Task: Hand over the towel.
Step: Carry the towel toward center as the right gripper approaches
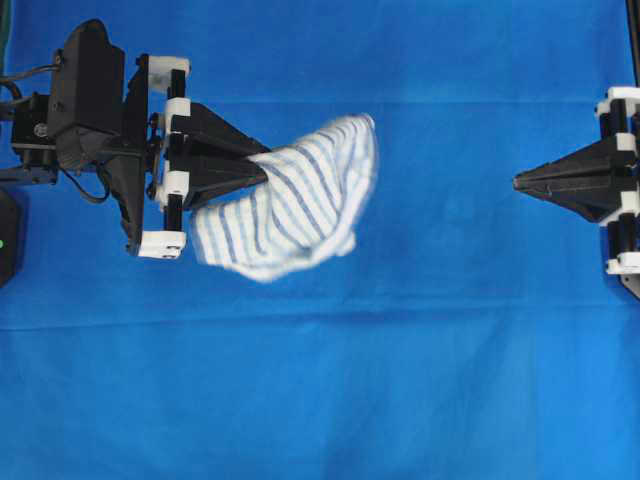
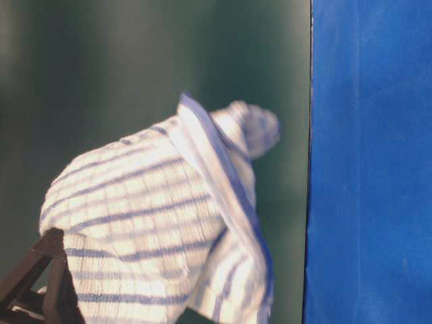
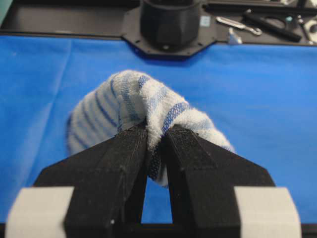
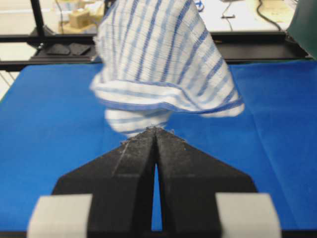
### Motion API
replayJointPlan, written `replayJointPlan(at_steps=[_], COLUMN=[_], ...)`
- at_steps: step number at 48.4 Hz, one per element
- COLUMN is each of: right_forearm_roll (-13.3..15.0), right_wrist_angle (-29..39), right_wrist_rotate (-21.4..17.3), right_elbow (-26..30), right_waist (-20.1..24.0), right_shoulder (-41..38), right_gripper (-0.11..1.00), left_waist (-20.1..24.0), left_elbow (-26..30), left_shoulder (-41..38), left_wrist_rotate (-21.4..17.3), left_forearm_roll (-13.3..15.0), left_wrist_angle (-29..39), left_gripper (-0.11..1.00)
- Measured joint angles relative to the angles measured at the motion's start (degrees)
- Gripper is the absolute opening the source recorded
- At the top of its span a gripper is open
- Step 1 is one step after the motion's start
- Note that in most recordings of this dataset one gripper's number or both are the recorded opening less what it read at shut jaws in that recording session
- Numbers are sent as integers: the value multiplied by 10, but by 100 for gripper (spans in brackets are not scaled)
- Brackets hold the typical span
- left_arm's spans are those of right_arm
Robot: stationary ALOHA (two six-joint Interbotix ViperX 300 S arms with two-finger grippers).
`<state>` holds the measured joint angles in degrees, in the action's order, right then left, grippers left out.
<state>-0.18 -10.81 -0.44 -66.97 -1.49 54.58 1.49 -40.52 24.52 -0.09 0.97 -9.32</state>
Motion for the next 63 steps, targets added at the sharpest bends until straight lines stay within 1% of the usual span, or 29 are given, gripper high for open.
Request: replayJointPlan(at_steps=[2, 4, 12, 14, 17, 26, 31, 39, 45, 54, 59, 63], right_forearm_roll=[-2, -3, -7, -7, -7, -8, -7, -8, -8, -8, -8, -8], right_wrist_angle=[-4, -12, -54, -62, -71, -92, -115, -161, -181, -167, -149, -134], right_wrist_rotate=[-2, -5, -26, -31, -33, -35, -39, -40, -44, -48, -51, -52], right_elbow=[-1, 0, 1, 4, 11, 38, 59, 112, 167, 263, 308, 335], right_waist=[0, 0, -1, -1, 0, -1, 0, 2, 4, 11, 13, 14], right_shoulder=[-1, -4, -30, -41, -61, -121, -163, -260, -345, -451, -493, -518], right_gripper=[2, 8, 55, 64, 73, 74, 74, 74, 74, 74, 74, 74], left_waist=[0, 0, 0, 0, 0, 0, 0, 0, 1, 0, 0, 0], left_elbow=[-1, 0, 0, -1, -1, 0, 0, 0, -1, 0, -1, 0], left_shoulder=[0, 0, 0, 0, 0, -1, -1, -1, -1, -2, -2, -2], left_wrist_rotate=[0, 0, 0, 0, 0, 2, 2, 2, 1, 1, 1, 2], left_forearm_roll=[1, 1, 1, 1, 1, 0, 1, 1, 1, 1, 1, 1], left_wrist_angle=[-1, -1, -1, 0, -1, -1, -1, -1, -2, -2, -2, -2], left_gripper=[7, 7, 7, 7, 7, 7, 7, 7, 7, 7, 7, 7])
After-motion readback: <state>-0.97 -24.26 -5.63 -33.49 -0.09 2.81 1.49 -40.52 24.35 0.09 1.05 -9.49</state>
